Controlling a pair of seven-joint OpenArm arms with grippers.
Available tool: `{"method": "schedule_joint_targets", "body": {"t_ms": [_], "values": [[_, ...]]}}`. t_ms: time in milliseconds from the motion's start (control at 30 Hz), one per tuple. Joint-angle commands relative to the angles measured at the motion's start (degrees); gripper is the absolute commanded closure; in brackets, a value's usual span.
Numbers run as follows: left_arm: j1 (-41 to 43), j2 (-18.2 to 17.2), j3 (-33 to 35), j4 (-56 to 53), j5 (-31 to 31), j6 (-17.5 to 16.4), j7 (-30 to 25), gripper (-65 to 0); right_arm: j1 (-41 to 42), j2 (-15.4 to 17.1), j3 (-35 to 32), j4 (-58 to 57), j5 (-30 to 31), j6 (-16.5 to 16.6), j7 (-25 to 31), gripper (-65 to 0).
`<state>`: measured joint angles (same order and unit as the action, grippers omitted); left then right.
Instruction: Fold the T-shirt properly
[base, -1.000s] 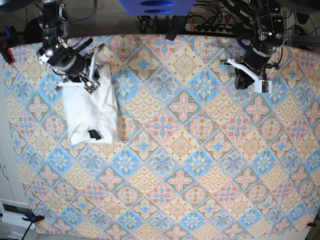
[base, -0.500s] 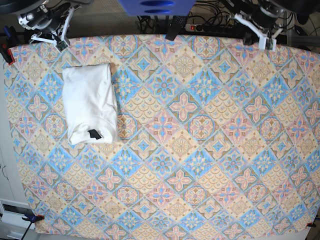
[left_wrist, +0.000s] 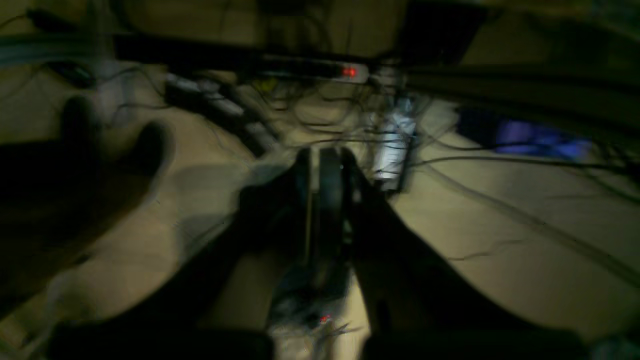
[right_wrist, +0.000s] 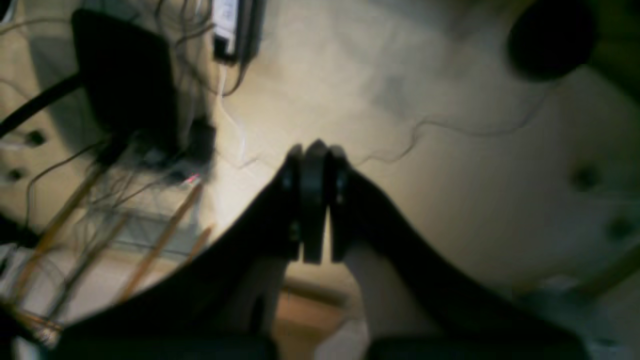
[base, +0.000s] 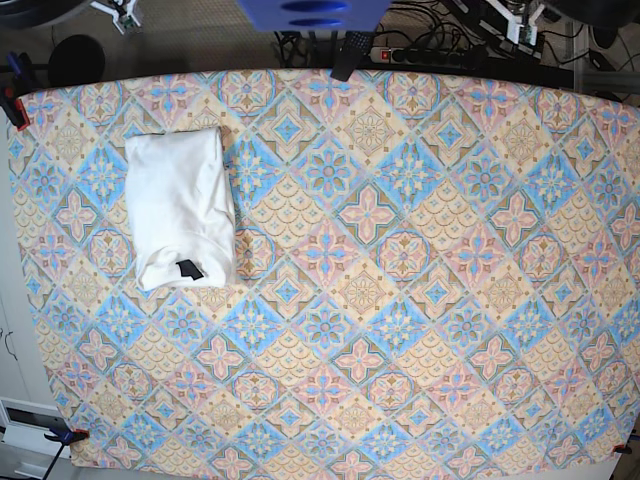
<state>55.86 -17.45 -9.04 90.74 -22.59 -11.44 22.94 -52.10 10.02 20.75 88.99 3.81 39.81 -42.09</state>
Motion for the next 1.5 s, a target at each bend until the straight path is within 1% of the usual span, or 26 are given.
{"method": "schedule_joint_targets", "body": {"t_ms": [0,133,200,267,333,433,500,567,700,800,1067,1200,1233,1333,1400,1433,1467], "values": [[0.45,-0.35,0.82,-1.55,0.22,-0.03,-1.36,-1.2,-0.70,0.48,0.39,-2.09,0.45,0.19,1.51,0.0],[-2.98,-0.35,6.27,-9.29,0.92,0.32,-6.02,-1.2,1.33,0.48,0.74,-13.08,0.36,0.19,6.53,0.0],[-4.47,-0.35,8.91,-13.68,2.68,0.41,-8.39,-1.2,5.02,0.48,0.57,-17.47,0.36,0.19,8.55,0.0],[-5.97,-0.09,11.28,-17.82,4.87,0.50,-10.41,-1.2,6.69,0.48,0.65,-22.13,0.36,0.19,9.87,0.0],[-7.20,1.23,12.42,-21.86,6.46,0.50,-13.14,-1.2,7.74,0.48,0.48,-26.53,0.36,0.19,11.36,0.0],[-8.87,1.85,13.04,-27.05,9.18,0.50,-16.83,-1.2,8.98,0.48,0.39,-32.24,0.36,0.19,14.35,0.0],[-10.71,2.99,13.57,-30.65,10.33,0.50,-17.18,-1.2,9.06,0.48,0.39,-36.02,0.36,0.19,16.72,0.0],[-13.17,3.34,13.57,-34.78,10.59,0.50,-17.18,-1.2,9.50,0.48,0.21,-38.84,0.27,0.19,19.54,0.0],[-17.04,3.43,15.41,-41.11,10.50,0.50,-17.36,-1.2,15.22,0.48,-2.16,-45.25,0.27,0.19,23.58,0.0],[-19.94,3.52,16.73,-44.10,10.50,0.50,-17.36,-1.2,18.21,0.48,-3.13,-53.25,0.27,0.19,27.27,0.0],[-29.26,6.60,17.70,-56.15,10.76,0.50,-17.44,-1.2,27.26,0.48,-3.21,-70.92,0.27,0.19,39.49,0.0],[-33.92,8.44,17.70,-61.68,10.85,0.50,-17.44,-1.5,29.99,0.40,-3.21,-75.94,0.27,0.19,43.89,0.0],[-34.80,8.62,17.70,-62.39,10.85,0.50,-17.44,-1.6,30.69,-0.13,-3.21,-76.46,0.27,-0.03,45.03,0.0],[-37.44,9.50,17.70,-64.06,10.85,0.50,-17.44,-1.8,32.36,-4.18,-3.21,-76.64,0.27,-7.94,46.44,0.0],[-39.02,9.94,17.70,-65.73,10.85,0.50,-17.44,-1.9,33.59,-5.67,-3.21,-76.64,0.27,-12.34,47.05,0.0],[-39.99,10.11,17.70,-66.61,10.85,0.50,-17.44,-1.9,33.94,-6.02,-3.21,-76.64,0.27,-13.75,47.32,0.0],[-40.60,10.11,17.70,-67.22,10.85,0.50,-17.44,-1.9,34.29,-6.29,-3.21,-76.64,0.27,-14.10,47.40,0.0]]}}
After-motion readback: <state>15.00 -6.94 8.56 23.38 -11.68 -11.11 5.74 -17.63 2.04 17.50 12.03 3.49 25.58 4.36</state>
